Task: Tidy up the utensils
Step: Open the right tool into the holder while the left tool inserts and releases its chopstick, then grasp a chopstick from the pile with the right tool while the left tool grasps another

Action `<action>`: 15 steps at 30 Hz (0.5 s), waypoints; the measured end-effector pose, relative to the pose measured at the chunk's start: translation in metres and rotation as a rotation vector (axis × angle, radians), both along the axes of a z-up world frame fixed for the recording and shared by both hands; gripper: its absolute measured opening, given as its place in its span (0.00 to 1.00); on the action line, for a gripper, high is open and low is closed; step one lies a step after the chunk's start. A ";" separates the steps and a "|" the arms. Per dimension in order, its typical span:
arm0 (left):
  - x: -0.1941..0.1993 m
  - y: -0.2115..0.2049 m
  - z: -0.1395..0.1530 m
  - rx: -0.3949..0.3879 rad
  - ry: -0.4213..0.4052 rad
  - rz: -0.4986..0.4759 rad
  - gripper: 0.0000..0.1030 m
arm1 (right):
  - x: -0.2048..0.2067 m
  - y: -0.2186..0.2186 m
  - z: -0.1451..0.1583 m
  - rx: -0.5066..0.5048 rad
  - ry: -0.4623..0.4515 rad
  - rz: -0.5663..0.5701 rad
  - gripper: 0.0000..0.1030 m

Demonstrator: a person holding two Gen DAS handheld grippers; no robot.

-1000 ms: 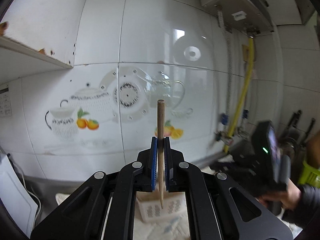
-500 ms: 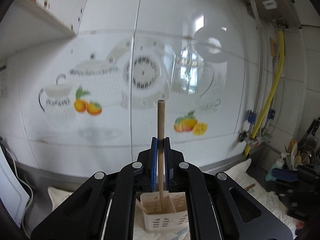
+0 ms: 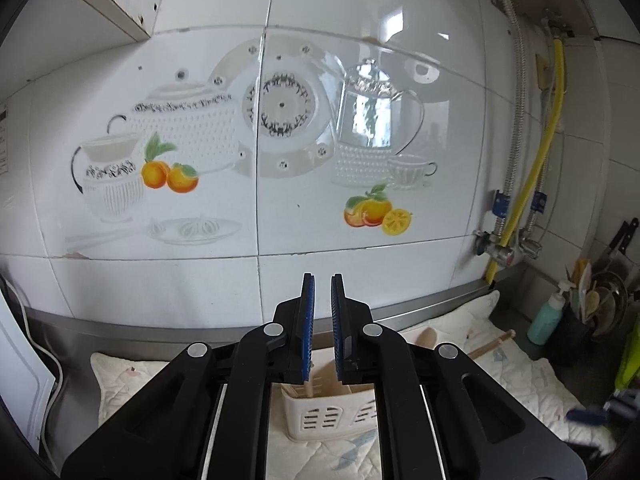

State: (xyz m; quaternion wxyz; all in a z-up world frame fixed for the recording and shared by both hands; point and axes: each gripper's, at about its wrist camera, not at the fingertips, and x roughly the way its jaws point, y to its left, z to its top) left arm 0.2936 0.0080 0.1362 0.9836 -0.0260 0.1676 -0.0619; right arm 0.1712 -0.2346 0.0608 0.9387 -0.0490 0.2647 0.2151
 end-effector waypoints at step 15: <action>-0.138 0.007 -0.039 0.018 0.089 -0.063 0.17 | -0.074 -0.010 -0.103 -0.005 0.233 -0.009 0.20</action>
